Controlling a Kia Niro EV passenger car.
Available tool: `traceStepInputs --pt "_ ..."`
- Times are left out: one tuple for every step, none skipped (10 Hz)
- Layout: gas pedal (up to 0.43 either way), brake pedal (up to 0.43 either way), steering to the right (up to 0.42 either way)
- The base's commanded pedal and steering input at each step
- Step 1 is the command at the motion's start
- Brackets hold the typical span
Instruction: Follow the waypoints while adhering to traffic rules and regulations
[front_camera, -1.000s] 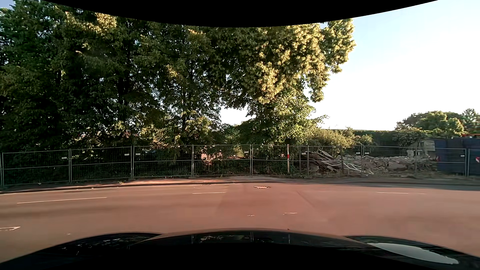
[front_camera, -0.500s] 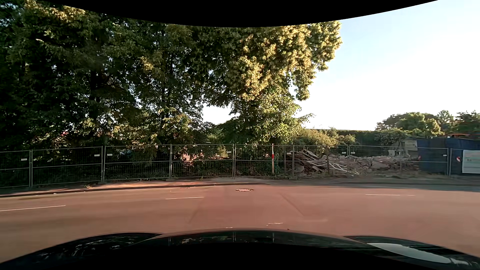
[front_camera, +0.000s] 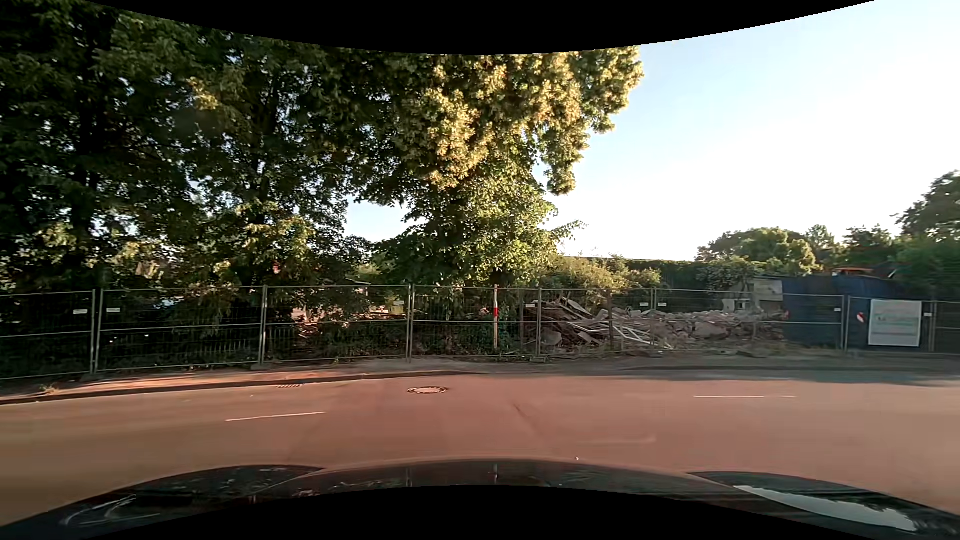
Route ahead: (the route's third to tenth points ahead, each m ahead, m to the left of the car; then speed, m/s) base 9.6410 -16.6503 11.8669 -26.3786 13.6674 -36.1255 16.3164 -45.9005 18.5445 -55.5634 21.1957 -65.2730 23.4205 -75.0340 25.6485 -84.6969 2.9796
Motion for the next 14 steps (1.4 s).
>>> traceStepInputs --pt "0.240 0.000 0.436" --pt "0.240 0.000 0.453" --pt "0.240 0.000 0.468" --pt "0.240 0.000 0.500" --pt "0.240 0.000 0.545" --pt "0.228 0.000 0.589" --pt "0.228 0.000 0.619" --pt "0.228 0.000 0.614" --pt "0.228 0.000 0.594" --pt "0.228 0.000 0.555" --pt "0.228 0.000 0.514" --pt "0.228 0.000 0.475" --pt "0.228 0.000 0.458" --pt "0.228 0.000 0.461"
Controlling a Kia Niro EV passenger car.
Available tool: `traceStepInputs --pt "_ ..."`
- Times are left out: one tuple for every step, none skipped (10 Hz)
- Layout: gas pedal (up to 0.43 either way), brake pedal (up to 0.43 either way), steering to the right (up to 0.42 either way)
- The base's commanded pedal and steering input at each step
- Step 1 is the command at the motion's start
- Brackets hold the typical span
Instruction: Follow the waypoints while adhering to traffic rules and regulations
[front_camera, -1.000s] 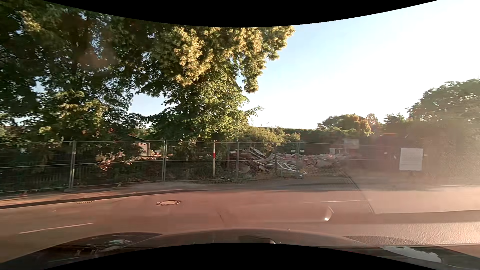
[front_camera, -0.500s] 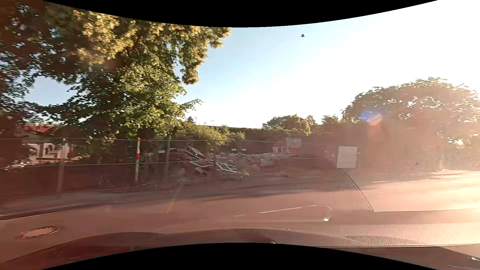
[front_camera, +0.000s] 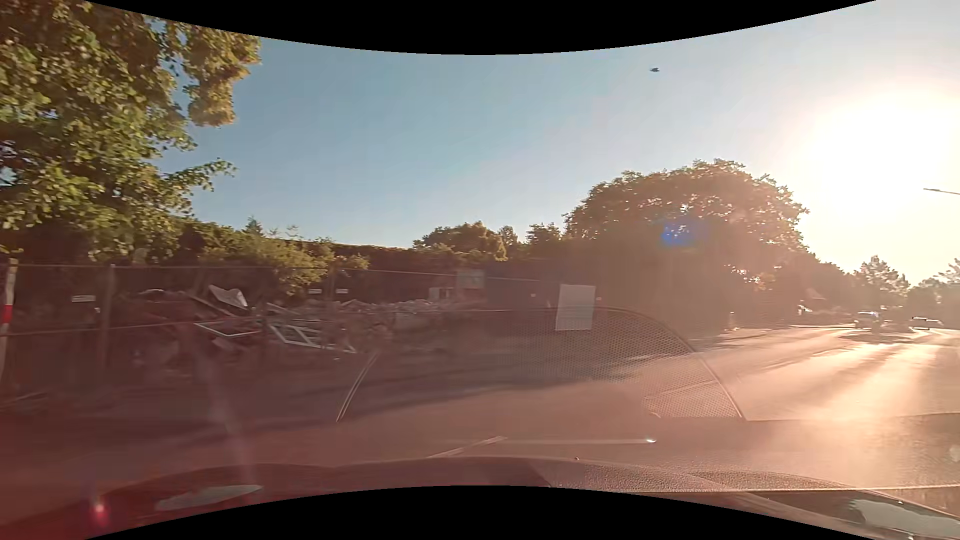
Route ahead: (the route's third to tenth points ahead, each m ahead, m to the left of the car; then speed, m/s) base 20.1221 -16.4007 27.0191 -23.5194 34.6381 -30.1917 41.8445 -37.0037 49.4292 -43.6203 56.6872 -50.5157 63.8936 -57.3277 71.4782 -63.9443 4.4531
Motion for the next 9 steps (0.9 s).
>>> traceStepInputs --pt "0.228 0.000 0.471" --pt "0.228 0.000 0.489" --pt "0.228 0.000 0.493" --pt "0.228 0.000 0.485" --pt "0.228 0.000 0.465" --pt "0.228 0.000 0.443" --pt "0.228 0.000 0.419" --pt "0.240 0.000 0.399" --pt "0.240 0.000 0.372"
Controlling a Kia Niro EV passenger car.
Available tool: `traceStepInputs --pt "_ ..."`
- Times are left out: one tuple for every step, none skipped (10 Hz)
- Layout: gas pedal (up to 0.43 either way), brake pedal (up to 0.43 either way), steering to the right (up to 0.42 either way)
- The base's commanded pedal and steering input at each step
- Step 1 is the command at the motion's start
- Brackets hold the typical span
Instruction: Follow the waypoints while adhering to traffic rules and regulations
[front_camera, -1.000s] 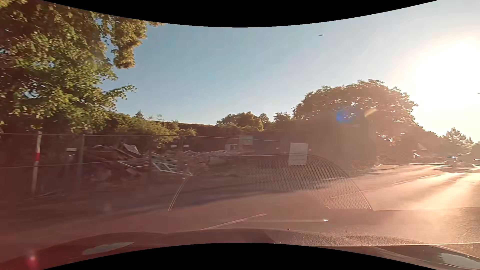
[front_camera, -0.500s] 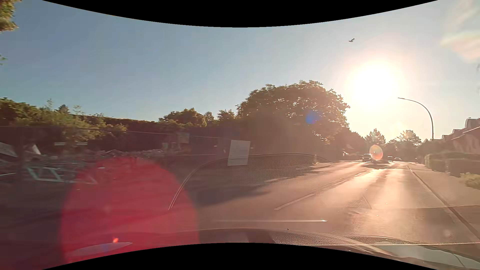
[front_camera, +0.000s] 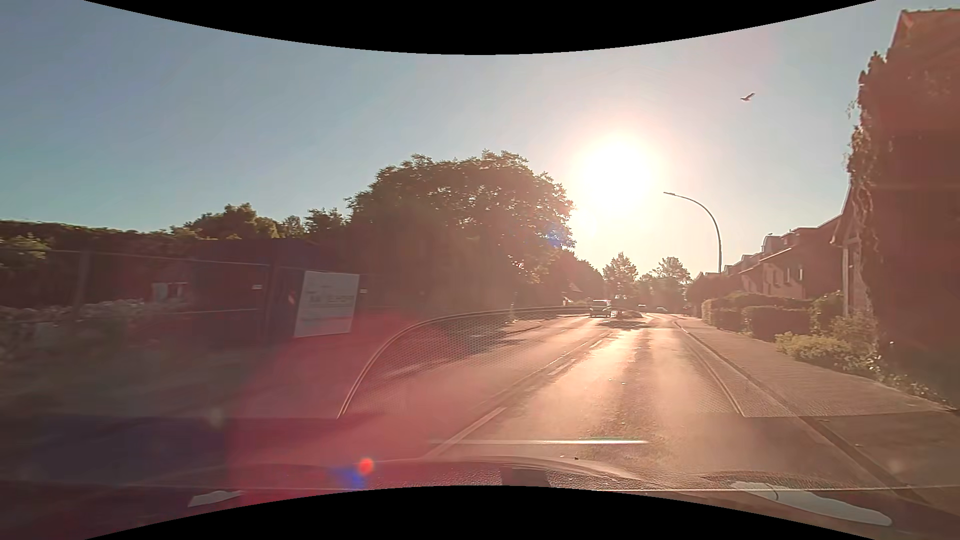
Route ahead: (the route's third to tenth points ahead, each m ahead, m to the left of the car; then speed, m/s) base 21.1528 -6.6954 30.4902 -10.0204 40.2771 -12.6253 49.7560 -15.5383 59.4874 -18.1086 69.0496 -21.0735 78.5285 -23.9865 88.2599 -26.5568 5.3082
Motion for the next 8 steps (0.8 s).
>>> traceStepInputs --pt "0.240 0.000 0.350" --pt "0.240 0.000 0.316" --pt "0.260 0.000 0.296" --pt "0.268 0.000 0.276" --pt "0.268 0.000 0.252" --pt "0.268 0.000 0.231" --pt "0.268 0.000 0.195" --pt "0.287 0.000 0.149"
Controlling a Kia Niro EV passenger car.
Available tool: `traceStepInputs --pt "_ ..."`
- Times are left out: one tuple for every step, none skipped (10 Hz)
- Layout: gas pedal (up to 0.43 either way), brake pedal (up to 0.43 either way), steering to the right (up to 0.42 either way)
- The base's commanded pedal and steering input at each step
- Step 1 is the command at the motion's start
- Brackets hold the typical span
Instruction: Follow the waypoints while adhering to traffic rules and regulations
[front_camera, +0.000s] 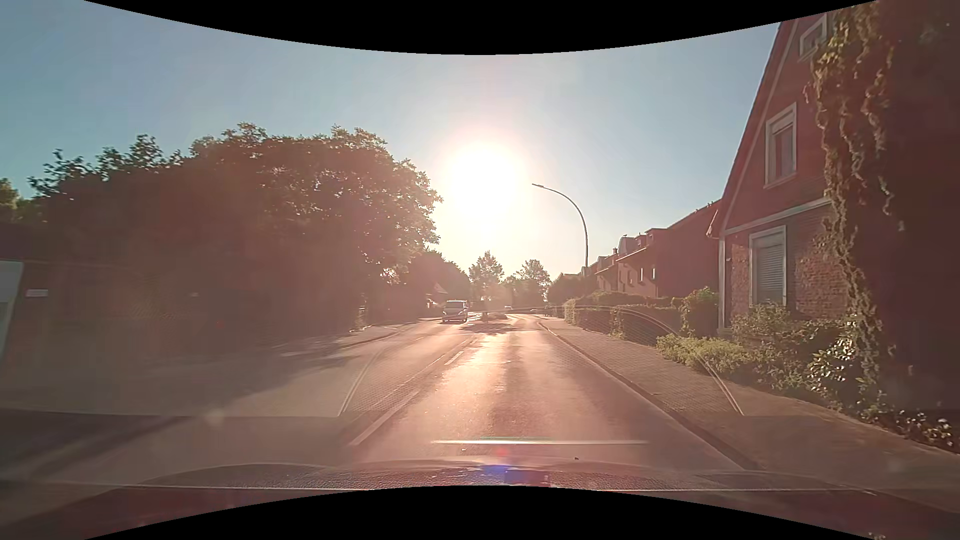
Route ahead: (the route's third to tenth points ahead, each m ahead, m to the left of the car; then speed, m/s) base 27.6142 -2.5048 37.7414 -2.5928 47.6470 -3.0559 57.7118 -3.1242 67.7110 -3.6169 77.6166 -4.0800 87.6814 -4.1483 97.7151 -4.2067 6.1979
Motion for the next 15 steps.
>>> traceStepInputs --pt "0.331 0.000 0.107" --pt "0.339 0.000 0.079" --pt "0.350 0.000 0.057" --pt "0.350 0.000 0.037" --pt "0.350 0.000 0.023" --pt "0.350 0.000 0.007" --pt "0.350 0.000 -0.007" --pt "0.350 0.000 -0.011" --pt "0.350 0.000 -0.009" --pt "0.350 0.000 -0.005" --pt "0.350 0.000 -0.003" --pt "0.350 0.000 -0.003" --pt "0.350 0.000 -0.003" --pt "0.350 0.000 -0.005" --pt "0.350 0.000 -0.007"
